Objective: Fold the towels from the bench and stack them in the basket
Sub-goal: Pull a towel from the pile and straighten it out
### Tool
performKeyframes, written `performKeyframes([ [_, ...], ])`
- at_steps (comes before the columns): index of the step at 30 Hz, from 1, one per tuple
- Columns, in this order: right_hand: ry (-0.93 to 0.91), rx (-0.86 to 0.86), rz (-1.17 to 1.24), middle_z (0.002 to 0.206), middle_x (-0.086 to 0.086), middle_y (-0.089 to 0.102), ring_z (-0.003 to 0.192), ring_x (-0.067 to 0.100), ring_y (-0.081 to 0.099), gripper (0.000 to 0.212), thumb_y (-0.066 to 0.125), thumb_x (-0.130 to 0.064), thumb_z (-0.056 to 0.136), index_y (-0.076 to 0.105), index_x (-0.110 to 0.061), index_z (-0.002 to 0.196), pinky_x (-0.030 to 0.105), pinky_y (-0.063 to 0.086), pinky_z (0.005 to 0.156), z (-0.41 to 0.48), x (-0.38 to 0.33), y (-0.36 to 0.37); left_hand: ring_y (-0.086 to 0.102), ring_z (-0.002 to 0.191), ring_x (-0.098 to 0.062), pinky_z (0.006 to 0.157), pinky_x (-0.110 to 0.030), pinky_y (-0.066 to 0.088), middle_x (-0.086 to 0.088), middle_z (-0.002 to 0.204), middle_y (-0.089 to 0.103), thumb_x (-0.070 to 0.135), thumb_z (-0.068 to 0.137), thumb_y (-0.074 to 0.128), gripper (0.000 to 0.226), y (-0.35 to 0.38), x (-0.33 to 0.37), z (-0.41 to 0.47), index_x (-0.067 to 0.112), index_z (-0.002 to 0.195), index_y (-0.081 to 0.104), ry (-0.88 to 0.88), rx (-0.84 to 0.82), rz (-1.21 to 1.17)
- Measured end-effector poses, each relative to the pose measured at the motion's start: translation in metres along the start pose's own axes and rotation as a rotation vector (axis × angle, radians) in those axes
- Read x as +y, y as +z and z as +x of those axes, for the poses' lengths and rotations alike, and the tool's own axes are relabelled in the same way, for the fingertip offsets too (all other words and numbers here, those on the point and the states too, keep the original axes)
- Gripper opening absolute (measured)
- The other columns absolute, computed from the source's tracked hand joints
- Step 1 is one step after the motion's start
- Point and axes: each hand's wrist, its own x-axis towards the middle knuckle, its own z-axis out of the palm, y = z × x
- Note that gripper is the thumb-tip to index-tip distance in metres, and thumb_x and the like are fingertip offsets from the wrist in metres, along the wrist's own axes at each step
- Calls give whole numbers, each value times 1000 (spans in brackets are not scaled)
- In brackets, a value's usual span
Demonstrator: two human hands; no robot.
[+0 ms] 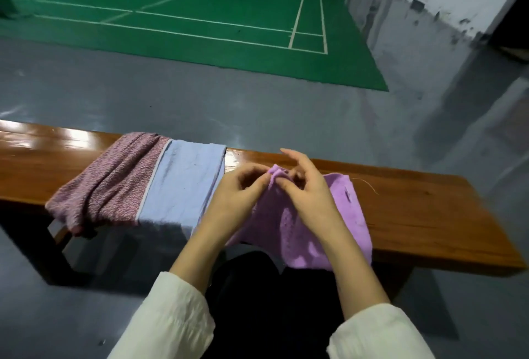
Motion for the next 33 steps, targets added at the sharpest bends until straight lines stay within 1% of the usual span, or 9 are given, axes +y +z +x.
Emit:
performKeyframes([
  [3, -41, -23, -107, 87, -7, 69, 91, 10, 63, 25, 61, -6, 87, 65, -31, 82, 26, 47, 87, -2, -2, -4, 65, 90, -6, 75, -18, 49, 5, 94, 67, 16, 88, 66, 22, 4, -1, -11, 26, 104, 55, 29, 26, 22],
  [6, -22, 93, -76, 81, -9, 65, 79, 0, 58, 27, 60, -3, 89, 59, -27, 77, 12, 44, 77, -7, -8, -9, 60, 91, -6, 77, -21, 50, 7, 101, 56, 16, 86, 68, 40, 3, -19, -24, 34, 104, 38, 127, -5, 349],
  [10, -32, 196, -34, 79, -11, 62, 75, -5, 55, 26, 58, -3, 91, 57, -26, 79, 7, 41, 74, -11, -20, -20, 59, 96, -23, 77, -39, 49, 4, 118, 55, 10, 84, 58, 45, -12, -39, -37, 41, 112, 39, 148, 11, 682],
  [15, -61, 313, -12, 83, -12, 61, 78, -5, 55, 13, 56, -5, 93, 59, -18, 91, 9, 42, 76, -9, -39, -38, 51, 80, -4, 72, -30, 48, 15, 103, 52, 10, 90, 59, 32, -24, -19, -28, 36, 104, 47, 341, 19, 658],
  [18, -93, 381, 0, 84, -11, 60, 80, -1, 54, 16, 55, -7, 94, 60, -22, 89, 11, 42, 74, -8, -57, -49, 48, 84, 14, 75, -9, 40, 18, 99, 51, 8, 88, 62, 25, -27, 3, -24, 27, 104, 59, 516, 36, 652],
  [22, -125, 414, 11, 84, -10, 60, 79, 1, 55, 24, 54, -10, 96, 58, -31, 84, 10, 42, 69, -10, -88, -60, 56, 73, -5, 68, -15, 45, 3, 91, 61, 15, 84, 67, 8, -31, 29, -17, 12, 91, 70, 638, 51, 639],
  [26, -157, 460, -8, 83, -8, 60, 80, 5, 55, 17, 53, -13, 97, 59, -26, 87, 16, 45, 72, -11, -112, -73, 49, 64, -10, 60, -16, 41, 1, 75, 55, 47, 83, 60, 42, -37, 56, -8, 8, 71, 59, 561, 20, 705],
  [30, -232, 506, -124, 72, -9, 53, 66, 0, 47, 10, 52, -17, 97, 57, -16, 88, 16, 39, 62, -15, -130, -80, 52, 66, -12, 60, -18, 46, -2, 74, 57, 28, 83, 69, 27, -42, 94, 0, 11, 70, 52, 551, 99, 609],
  [33, -308, 565, -242, 58, -9, 40, 49, 3, 36, 16, 47, -26, 100, 52, -16, 87, 20, 28, 50, -19, -149, -85, 56, 69, -9, 66, -13, 50, 1, 79, 59, 13, 84, 71, 21, -41, 134, 0, 23, 87, 52, 517, 110, 503],
])
